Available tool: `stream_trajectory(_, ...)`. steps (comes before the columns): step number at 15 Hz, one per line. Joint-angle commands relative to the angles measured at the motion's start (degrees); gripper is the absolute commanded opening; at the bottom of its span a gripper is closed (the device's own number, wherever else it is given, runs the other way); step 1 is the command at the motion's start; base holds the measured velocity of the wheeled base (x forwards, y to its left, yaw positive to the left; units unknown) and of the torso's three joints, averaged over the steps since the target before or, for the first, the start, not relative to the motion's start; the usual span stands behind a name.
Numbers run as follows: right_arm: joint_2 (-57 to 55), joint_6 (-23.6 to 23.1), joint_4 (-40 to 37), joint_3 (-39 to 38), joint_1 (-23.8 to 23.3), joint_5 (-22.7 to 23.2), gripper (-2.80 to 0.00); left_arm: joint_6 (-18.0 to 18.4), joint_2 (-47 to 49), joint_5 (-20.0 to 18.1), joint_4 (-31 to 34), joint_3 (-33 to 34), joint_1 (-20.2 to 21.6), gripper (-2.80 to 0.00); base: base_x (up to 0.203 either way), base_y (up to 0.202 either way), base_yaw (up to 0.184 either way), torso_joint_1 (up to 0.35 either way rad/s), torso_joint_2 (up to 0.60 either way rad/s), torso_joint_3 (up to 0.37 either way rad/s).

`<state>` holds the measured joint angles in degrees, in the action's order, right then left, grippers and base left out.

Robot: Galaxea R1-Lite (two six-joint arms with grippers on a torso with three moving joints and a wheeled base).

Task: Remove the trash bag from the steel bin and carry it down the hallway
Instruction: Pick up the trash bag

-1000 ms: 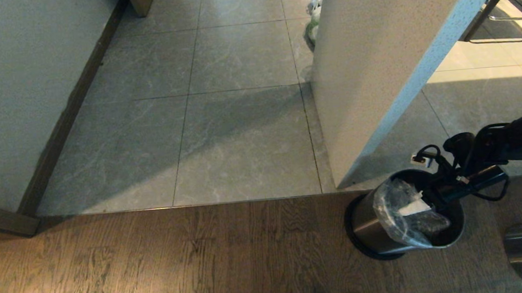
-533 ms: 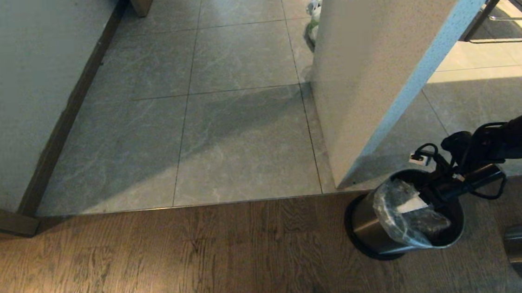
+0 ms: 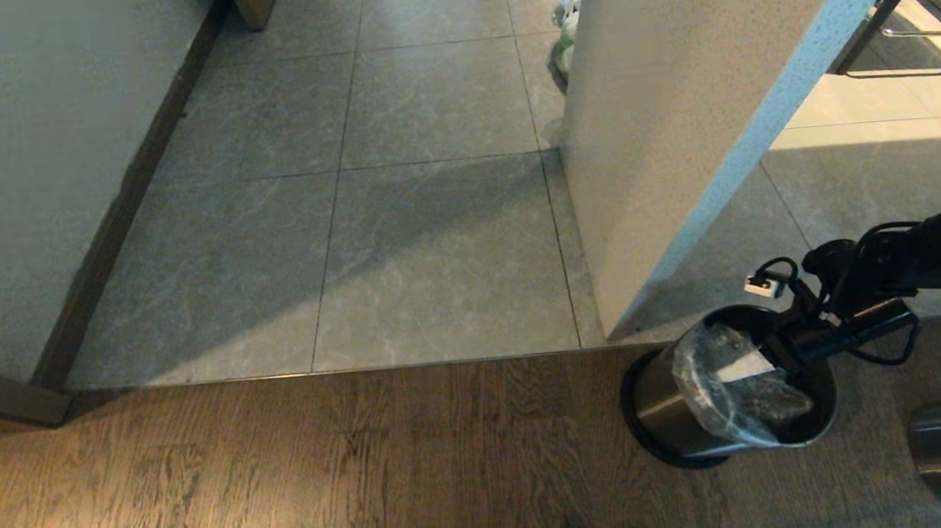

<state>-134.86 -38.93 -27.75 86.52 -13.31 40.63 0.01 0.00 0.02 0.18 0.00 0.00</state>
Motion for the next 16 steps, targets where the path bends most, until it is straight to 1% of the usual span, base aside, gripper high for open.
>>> stream_trajectory(1, 0.2, -0.2, -0.4, 0.0, 0.1, 1.3, 0.00, 0.0, 0.0, 0.0, 0.0, 0.0, 0.0, -2.80, 0.000, 0.000, 0.000, 0.000, 0.00, 0.000)
stream_trajectory(4, 0.3, -0.5, -0.8, -0.6, 0.5, 1.0, 0.00, 0.0, 0.0, 0.1, 0.0, 0.0, 0.0, -2.80, 0.000, 0.000, 0.000, 0.000, 0.00, 0.000)
stream_trajectory(6, -0.8, -0.8, -0.7, 0.4, 0.6, 0.6, 0.00, 0.0, 0.0, 0.0, 0.0, 0.0, 0.0, -2.80, 0.000, 0.000, 0.000, 0.000, 0.00, 0.000)
stream_trajectory(7, -1.3, -0.7, -0.7, 1.1, 0.9, -0.3, 0.00, 0.0, 0.0, 0.0, 0.0, 0.0, 0.0, -2.80, 0.000, 0.000, 0.000, 0.000, 0.00, 0.000)
stream_trajectory(9, -2.1, -0.9, -0.6, 1.5, 1.3, -3.4, 0.00, 0.0, 0.0, 0.0, 0.0, 0.0, 0.0, -2.80, 0.000, 0.000, 0.000, 0.000, 0.00, 0.000)
stream_trajectory(16, -4.5, -0.8, 0.6, 4.4, 2.0, -3.8, 0.00, 0.0, 0.0, 0.0, 0.0, 0.0, 0.0, -2.80, 0.000, 0.000, 0.000, 0.000, 0.00, 0.000)
